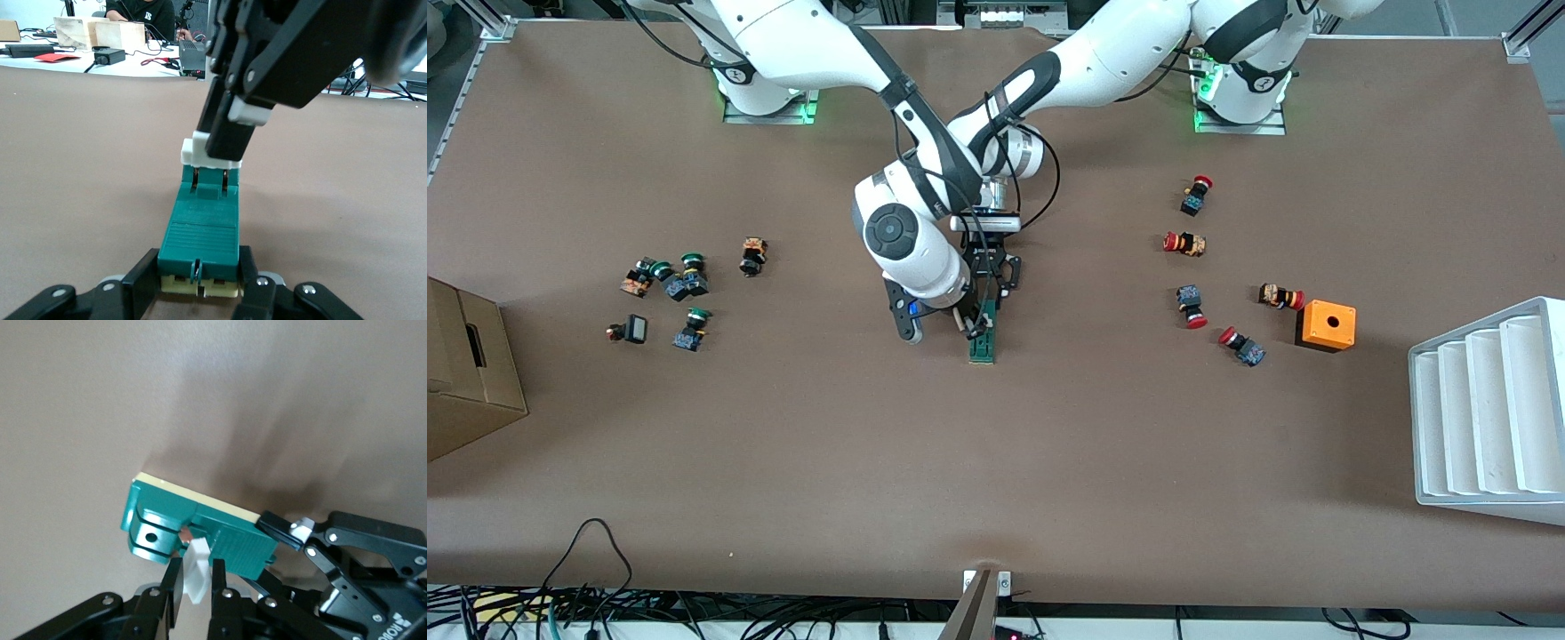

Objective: Close load switch with both arms
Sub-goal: 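Grasp the white lever with the right gripper and press it down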

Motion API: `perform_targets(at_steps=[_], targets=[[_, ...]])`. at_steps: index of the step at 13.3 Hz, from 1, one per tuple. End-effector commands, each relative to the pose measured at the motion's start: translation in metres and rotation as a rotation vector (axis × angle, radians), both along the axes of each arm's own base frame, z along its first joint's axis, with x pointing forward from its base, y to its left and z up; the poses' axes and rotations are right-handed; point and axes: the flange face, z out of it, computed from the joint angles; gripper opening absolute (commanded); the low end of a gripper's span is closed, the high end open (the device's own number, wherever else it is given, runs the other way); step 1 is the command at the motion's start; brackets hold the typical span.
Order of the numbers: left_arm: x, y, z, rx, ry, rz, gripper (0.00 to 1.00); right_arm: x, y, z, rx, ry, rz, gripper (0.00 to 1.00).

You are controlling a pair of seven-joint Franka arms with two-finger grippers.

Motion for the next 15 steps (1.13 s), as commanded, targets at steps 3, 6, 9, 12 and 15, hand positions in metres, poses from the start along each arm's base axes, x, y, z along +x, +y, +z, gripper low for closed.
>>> perform_targets(at_steps=[3,6,9,12,15], targets=[[-0.005,-0.010,-0.023,-0.021,0.032,-0.019,0.50,0.007,-0.001,0.001,0.003,-0.018,-0.011,0.22],[-0.004,-0.010,-0.023,-0.023,0.032,-0.018,0.50,-0.002,0.011,0.001,0.015,-0.005,0.000,0.22],[-0.004,-0.010,-0.023,-0.023,0.032,-0.018,0.50,-0.006,0.015,0.001,0.017,-0.003,0.005,0.22],[-0.004,-0.010,-0.024,-0.022,0.033,-0.018,0.50,-0.005,0.014,0.001,0.017,-0.004,0.007,0.19],[-0.005,-0.010,-0.025,-0.021,0.034,-0.018,0.50,-0.004,0.012,0.001,0.015,-0.007,0.010,0.17]])
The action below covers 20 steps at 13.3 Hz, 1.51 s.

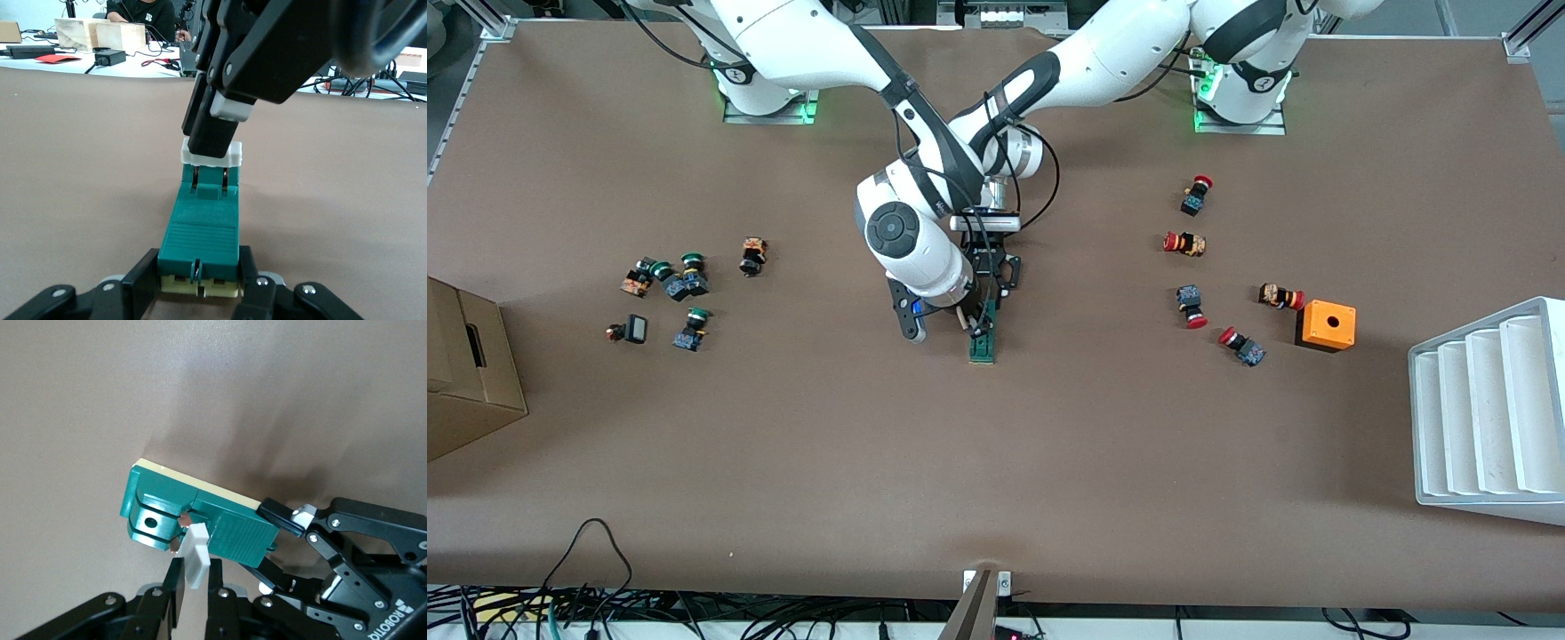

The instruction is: Close load switch with both arms

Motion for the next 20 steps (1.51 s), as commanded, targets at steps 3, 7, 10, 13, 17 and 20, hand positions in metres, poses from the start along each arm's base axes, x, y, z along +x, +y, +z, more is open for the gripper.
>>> perform_targets(at_steps=[3,7,10,13,17,20], targets=[[-0.004,-0.009,-0.024,-0.022,0.037,-0.019,0.50,0.011,-0.004,0.004,0.003,-0.017,-0.014,0.15],[-0.004,-0.009,-0.024,-0.022,0.036,-0.018,0.50,0.023,-0.005,0.012,0.019,-0.036,-0.027,0.15],[-0.005,-0.008,-0.027,-0.018,0.038,-0.017,0.50,0.028,-0.010,0.011,0.019,-0.036,-0.034,0.15],[-0.004,-0.007,-0.028,-0.015,0.031,-0.014,0.50,0.035,-0.011,0.009,0.022,-0.041,-0.042,0.15],[-0.004,-0.007,-0.029,-0.014,0.032,-0.014,0.50,0.038,-0.013,0.005,0.022,-0.040,-0.048,0.16],[-0.005,-0.008,-0.029,-0.014,0.032,-0.015,0.50,0.043,-0.019,0.003,0.022,-0.043,-0.057,0.19]])
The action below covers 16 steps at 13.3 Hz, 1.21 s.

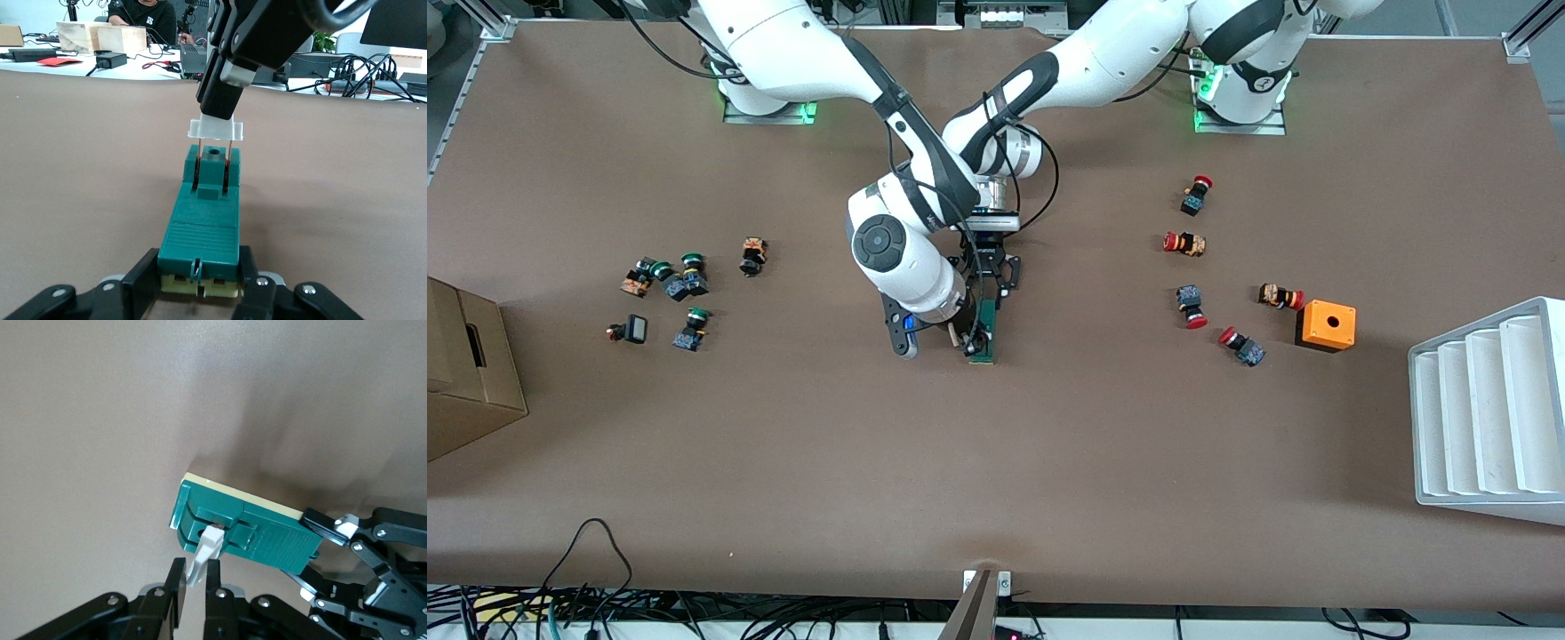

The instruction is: Close load switch with both arms

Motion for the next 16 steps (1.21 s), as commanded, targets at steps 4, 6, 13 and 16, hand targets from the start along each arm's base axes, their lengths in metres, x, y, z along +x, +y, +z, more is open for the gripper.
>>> perform_targets(at_steps=[4,6,13,16], targets=[[-0.005,-0.006,-0.028,-0.018,0.043,-0.016,0.50,0.021,-0.005,-0.011,0.002,-0.018,-0.024,0.20],[-0.005,-0.006,-0.028,-0.018,0.043,-0.016,0.50,0.021,-0.005,-0.015,-0.001,-0.016,-0.024,0.21],[-0.008,-0.007,-0.031,-0.015,0.046,-0.019,0.50,0.024,-0.004,-0.023,-0.002,-0.017,-0.025,0.22],[-0.008,-0.007,-0.031,-0.015,0.046,-0.019,0.50,0.024,-0.004,-0.027,-0.005,-0.013,-0.025,0.22]])
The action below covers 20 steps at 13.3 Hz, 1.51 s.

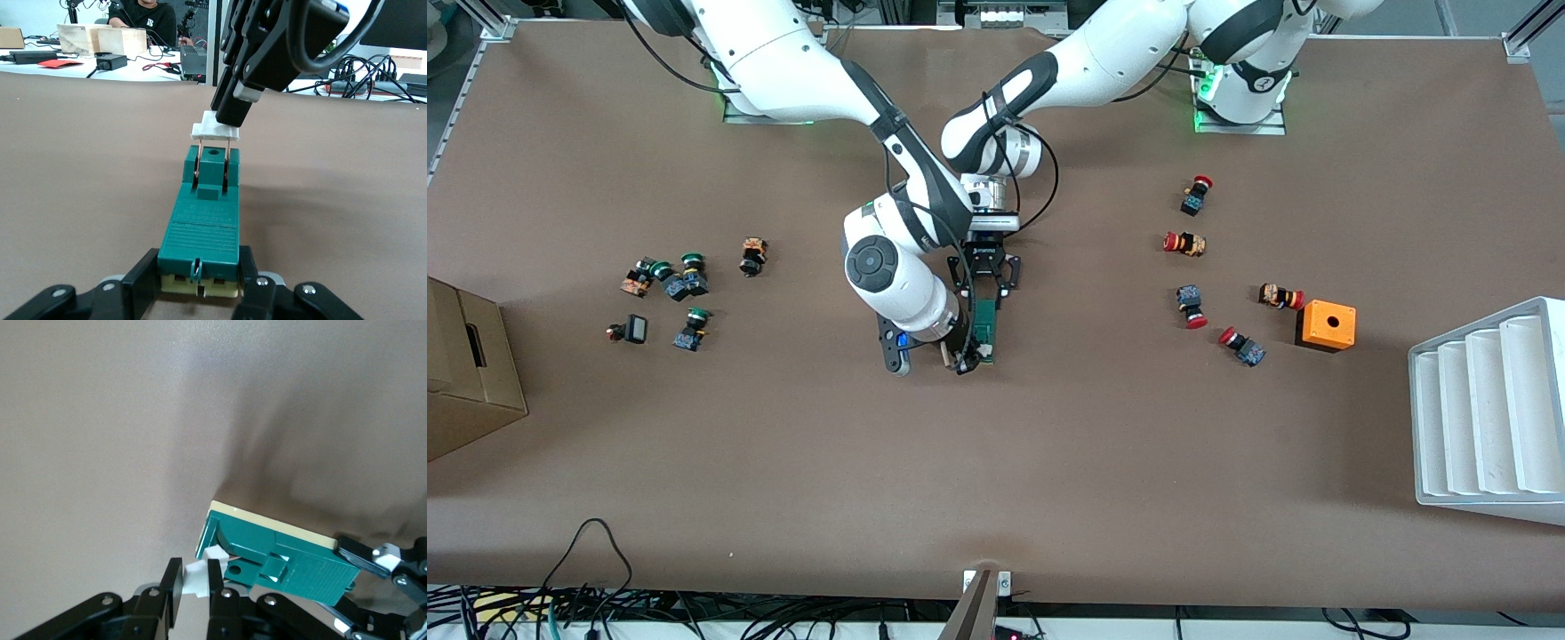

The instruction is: Close load switch with both arms

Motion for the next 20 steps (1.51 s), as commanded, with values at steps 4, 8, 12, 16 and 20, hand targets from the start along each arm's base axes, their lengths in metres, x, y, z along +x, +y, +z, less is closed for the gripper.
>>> perform_targets(at_steps=[4,8,12,16,20], targets=[[-0.008,-0.006,-0.031,-0.017,0.053,-0.019,0.50,0.002,0.003,-0.019,-0.013,0.003,0.003,0.22],[-0.009,-0.006,-0.032,-0.016,0.054,-0.021,0.50,0.002,0.003,-0.025,-0.016,0.004,0.001,0.23],[-0.010,-0.005,-0.035,-0.013,0.057,-0.020,0.50,0.001,0.002,-0.031,-0.021,0.008,0.004,0.23],[-0.008,-0.007,-0.036,-0.017,0.056,-0.017,0.50,0.006,-0.003,-0.020,-0.015,0.006,-0.007,0.28],[-0.008,-0.007,-0.036,-0.017,0.056,-0.017,0.50,0.014,-0.016,0.018,-0.009,0.027,-0.010,0.74]])
